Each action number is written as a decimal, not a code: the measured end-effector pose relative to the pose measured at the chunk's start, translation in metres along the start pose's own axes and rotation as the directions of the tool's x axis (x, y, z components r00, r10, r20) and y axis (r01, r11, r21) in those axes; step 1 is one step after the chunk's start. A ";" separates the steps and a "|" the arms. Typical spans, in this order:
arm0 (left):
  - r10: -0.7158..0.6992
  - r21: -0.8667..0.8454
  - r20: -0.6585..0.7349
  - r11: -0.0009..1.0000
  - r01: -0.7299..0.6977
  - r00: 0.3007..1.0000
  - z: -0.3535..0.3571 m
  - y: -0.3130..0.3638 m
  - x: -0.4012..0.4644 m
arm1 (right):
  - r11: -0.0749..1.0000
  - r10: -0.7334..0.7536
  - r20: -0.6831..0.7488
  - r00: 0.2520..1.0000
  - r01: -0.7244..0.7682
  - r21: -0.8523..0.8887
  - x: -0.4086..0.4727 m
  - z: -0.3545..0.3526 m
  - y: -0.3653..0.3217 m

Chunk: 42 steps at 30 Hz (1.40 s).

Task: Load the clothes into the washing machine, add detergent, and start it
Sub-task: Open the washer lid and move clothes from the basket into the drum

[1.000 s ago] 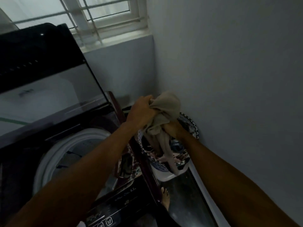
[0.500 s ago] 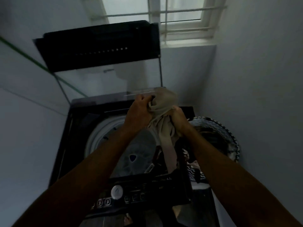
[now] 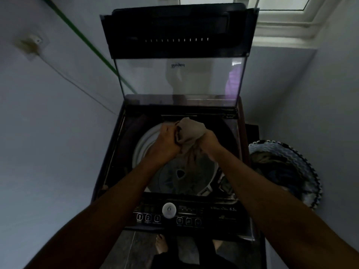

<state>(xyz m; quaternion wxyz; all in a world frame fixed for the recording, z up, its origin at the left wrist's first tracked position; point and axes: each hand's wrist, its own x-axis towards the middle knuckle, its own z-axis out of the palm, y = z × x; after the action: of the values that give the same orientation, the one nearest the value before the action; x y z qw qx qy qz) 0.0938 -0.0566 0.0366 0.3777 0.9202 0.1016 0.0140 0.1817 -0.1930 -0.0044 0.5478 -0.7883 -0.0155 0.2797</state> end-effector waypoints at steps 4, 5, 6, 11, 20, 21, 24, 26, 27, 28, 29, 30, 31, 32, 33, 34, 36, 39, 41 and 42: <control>-0.082 0.025 0.075 0.996 0.081 0.994 0.013 -0.025 0.001 | 0.993 -0.113 0.050 0.992 0.112 0.022 -0.001 0.005 0.012; -0.120 0.046 0.090 0.992 0.117 0.989 0.014 -0.027 0.000 | 0.993 -0.116 0.038 0.993 0.114 0.038 0.000 0.007 0.016; -0.155 0.081 0.090 0.986 0.148 0.984 0.016 -0.030 0.001 | 0.995 -0.103 0.012 0.995 0.103 0.015 0.001 0.009 0.017; -0.197 0.115 0.111 0.976 0.184 0.974 0.021 -0.028 0.013 | 0.993 -0.005 -0.056 0.998 -0.002 -0.118 0.003 0.007 0.011; -0.161 0.175 0.123 0.975 0.138 0.979 0.039 -0.005 0.035 | 1.000 0.025 -0.104 0.994 -0.025 0.002 0.010 -0.011 0.010; -0.148 0.175 0.123 0.977 0.125 0.981 0.041 -0.002 0.037 | 1.000 0.006 -0.115 0.993 -0.007 -0.011 0.009 -0.015 0.010; -0.108 0.147 0.121 0.985 0.090 0.987 0.051 0.012 0.043 | 0.997 -0.072 -0.191 0.979 0.074 -0.001 0.006 -0.034 0.013; -0.040 0.098 0.095 0.995 0.030 0.995 0.062 0.025 0.047 | 0.991 -0.126 -0.284 0.951 0.135 0.013 0.000 -0.051 0.016; 0.006 0.060 0.082 0.998 -0.011 0.997 0.070 0.033 0.049 | 0.988 -0.138 -0.338 0.931 0.155 0.026 -0.002 -0.062 0.020; 0.047 0.025 0.079 0.998 -0.049 0.996 0.079 0.041 0.051 | 0.987 -0.135 -0.389 0.911 0.160 0.033 -0.005 -0.075 0.026; 0.084 0.007 0.088 0.996 -0.085 0.993 0.088 0.051 0.053 | 0.988 -0.118 -0.434 0.893 0.150 0.039 -0.008 -0.088 0.033; 0.118 -0.004 0.107 0.993 -0.118 0.987 0.097 0.062 0.053 | 0.992 -0.088 -0.471 0.878 0.121 0.041 -0.011 -0.102 0.040; 0.148 -0.004 0.132 0.989 -0.149 0.980 0.105 0.072 0.054 | 0.996 -0.053 -0.488 0.871 0.082 0.040 -0.013 -0.115 0.048; 0.184 -0.001 0.171 0.982 -0.187 0.968 0.116 0.083 0.055 | 0.999 -0.010 -0.496 0.868 0.035 0.040 -0.015 -0.129 0.059; 0.215 0.000 0.217 0.975 -0.221 0.952 0.126 0.093 0.055 | 0.999 0.026 -0.498 0.867 -0.008 0.039 -0.018 -0.142 0.069; 0.251 0.002 0.260 0.965 -0.261 0.932 0.136 0.103 0.056 | 0.998 0.062 -0.505 0.861 -0.049 0.040 -0.021 -0.155 0.081; 0.307 -0.006 0.317 0.947 -0.322 0.897 0.158 0.118 0.056 | 0.994 0.107 -0.523 0.846 -0.108 0.029 -0.029 -0.177 0.104; 0.300 -0.086 0.403 0.953 -0.291 0.865 0.190 0.144 0.054 | 0.979 0.200 -0.557 0.806 -0.188 0.079 -0.043 -0.206 0.135; 0.254 -0.132 0.469 0.967 -0.217 0.846 0.208 0.161 0.053 | 0.966 0.253 -0.574 0.779 -0.235 0.107 -0.051 -0.221 0.152; 0.236 -0.151 0.502 0.971 -0.185 0.832 0.219 0.167 0.054 | 0.957 0.284 -0.575 0.768 -0.265 0.118 -0.053 -0.229 0.163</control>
<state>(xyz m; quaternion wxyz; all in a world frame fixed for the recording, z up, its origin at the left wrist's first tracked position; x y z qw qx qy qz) 0.1985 -0.3134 -0.0060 0.4309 0.8764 -0.1063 -0.1870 0.1958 -0.4716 -0.0685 0.4905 -0.8214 0.2734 0.1002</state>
